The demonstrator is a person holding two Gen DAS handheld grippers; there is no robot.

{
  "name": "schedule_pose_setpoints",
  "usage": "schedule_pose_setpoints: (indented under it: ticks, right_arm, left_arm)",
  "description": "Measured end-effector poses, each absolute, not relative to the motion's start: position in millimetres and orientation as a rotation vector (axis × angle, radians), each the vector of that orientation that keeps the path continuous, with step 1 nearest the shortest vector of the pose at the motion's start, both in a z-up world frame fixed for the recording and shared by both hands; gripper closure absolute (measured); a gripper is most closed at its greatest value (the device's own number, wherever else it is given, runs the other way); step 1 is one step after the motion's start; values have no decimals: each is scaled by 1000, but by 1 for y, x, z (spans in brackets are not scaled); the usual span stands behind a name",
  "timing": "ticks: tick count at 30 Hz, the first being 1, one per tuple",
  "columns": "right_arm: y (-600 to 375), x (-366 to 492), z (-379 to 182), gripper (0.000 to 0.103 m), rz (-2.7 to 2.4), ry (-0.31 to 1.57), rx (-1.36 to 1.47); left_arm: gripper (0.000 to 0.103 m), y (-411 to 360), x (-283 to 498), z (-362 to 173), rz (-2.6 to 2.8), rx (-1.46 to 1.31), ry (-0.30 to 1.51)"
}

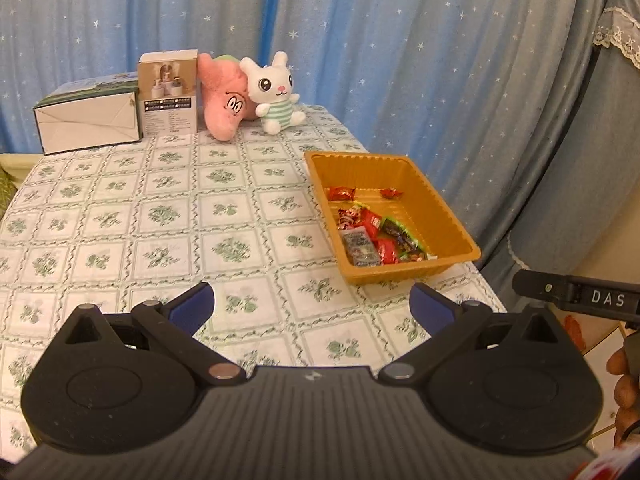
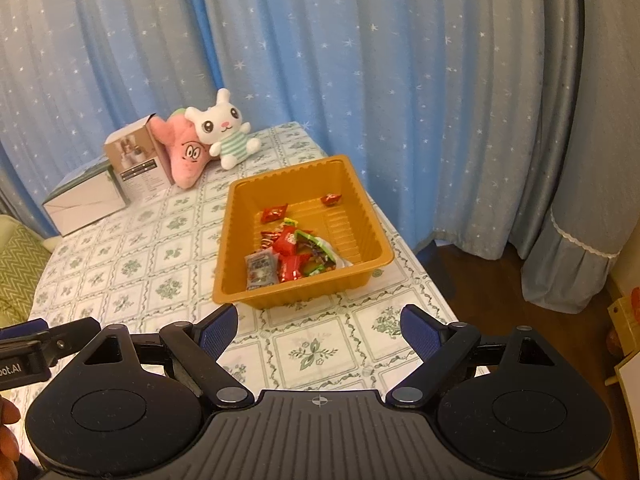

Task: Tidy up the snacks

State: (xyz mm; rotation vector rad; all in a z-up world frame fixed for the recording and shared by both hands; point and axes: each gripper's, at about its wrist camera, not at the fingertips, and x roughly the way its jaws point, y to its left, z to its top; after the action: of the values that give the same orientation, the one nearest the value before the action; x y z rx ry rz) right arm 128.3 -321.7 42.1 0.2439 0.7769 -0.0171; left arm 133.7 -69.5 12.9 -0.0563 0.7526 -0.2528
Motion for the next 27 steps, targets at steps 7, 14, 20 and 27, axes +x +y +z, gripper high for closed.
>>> schedule_pose_setpoints:
  ticks: [7, 14, 20, 27]
  right_arm:
    - [-311, 117, 43, 15, -6, 767, 229]
    - [-303, 109, 48, 15, 2, 748, 179]
    - [-300, 104, 48, 15, -2, 744, 164]
    - [-298, 104, 45, 15, 8, 757, 164]
  left_arm:
    - [0, -66, 124, 13, -218, -59, 778]
    - [0, -70, 113, 14, -214, -47, 785]
    - [0, -75, 109, 14, -211, -34, 784]
    - [0, -76, 110, 13, -201, -17, 777]
